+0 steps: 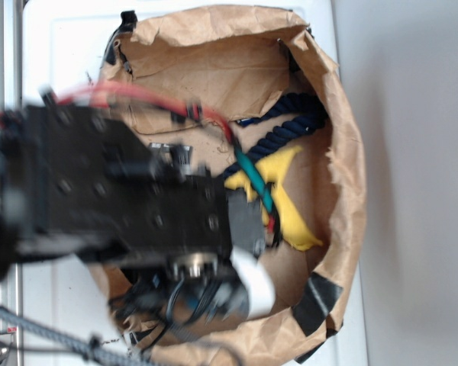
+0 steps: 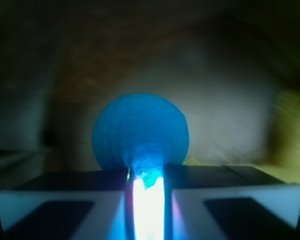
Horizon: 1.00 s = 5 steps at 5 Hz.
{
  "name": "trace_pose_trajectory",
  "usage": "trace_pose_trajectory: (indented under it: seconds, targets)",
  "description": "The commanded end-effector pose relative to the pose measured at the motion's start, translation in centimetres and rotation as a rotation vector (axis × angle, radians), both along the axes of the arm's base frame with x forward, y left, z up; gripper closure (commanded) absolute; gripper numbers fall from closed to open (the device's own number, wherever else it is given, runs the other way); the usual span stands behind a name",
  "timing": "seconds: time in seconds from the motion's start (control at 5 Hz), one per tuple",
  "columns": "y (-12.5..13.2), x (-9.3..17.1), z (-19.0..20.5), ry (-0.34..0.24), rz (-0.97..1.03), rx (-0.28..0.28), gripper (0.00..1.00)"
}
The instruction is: Grab the blue ball.
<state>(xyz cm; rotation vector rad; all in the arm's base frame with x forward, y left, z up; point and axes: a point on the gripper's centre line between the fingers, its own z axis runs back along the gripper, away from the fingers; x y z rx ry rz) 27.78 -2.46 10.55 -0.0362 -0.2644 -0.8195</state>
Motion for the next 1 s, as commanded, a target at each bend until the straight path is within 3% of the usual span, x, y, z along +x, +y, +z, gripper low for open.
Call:
trace_pose_trajectory:
  seconds: [0.0,0.2,0.4,0.6,0.8]
  targets:
    - [2.1,-1.7,7.9,-0.069,0.491,0.076,1.00]
    - [3.2,-1.9,10.6,0.049,0.744,0.008,1.00]
    - [4.0,-2.3,12.3,0.063,0.820,-0.054,1.00]
    - [4.7,-2.9,13.8,0.029,0.821,-0.128,1.00]
    - [4.5,-2.7,13.7,0.016,0.771,-0.086,1.00]
